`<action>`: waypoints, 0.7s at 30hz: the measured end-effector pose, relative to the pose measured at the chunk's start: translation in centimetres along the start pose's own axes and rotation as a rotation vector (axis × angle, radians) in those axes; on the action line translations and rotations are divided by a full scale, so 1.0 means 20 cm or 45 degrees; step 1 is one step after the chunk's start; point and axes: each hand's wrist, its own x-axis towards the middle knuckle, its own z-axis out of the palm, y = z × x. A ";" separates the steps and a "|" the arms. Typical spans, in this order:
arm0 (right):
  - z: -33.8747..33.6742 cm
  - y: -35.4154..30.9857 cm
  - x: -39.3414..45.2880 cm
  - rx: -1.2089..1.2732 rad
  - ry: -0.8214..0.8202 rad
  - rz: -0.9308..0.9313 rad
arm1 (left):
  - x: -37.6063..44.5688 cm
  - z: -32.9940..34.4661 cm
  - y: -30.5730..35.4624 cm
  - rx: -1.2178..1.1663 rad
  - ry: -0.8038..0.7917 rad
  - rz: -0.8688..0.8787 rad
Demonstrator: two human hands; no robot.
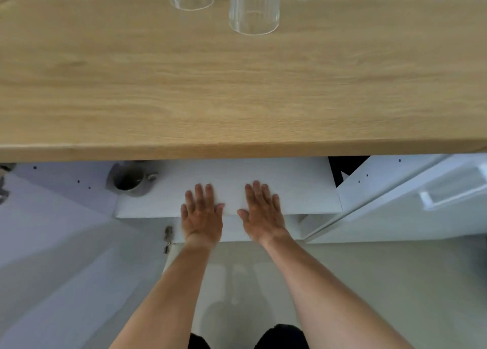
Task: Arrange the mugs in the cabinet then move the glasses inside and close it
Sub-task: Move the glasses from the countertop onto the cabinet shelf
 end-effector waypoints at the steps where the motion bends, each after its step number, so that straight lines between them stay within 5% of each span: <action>1: -0.01 0.00 -0.02 0.004 -0.009 0.017 | 0.00 -0.02 -0.02 -0.003 -0.041 0.023; 10: -0.17 -0.05 -0.60 0.006 -0.125 0.231 | -0.49 -0.30 -0.12 -0.059 -0.207 0.057; 21: -0.65 -0.27 -1.24 0.065 -0.073 0.203 | -1.20 -0.82 -0.08 -0.044 -0.053 0.214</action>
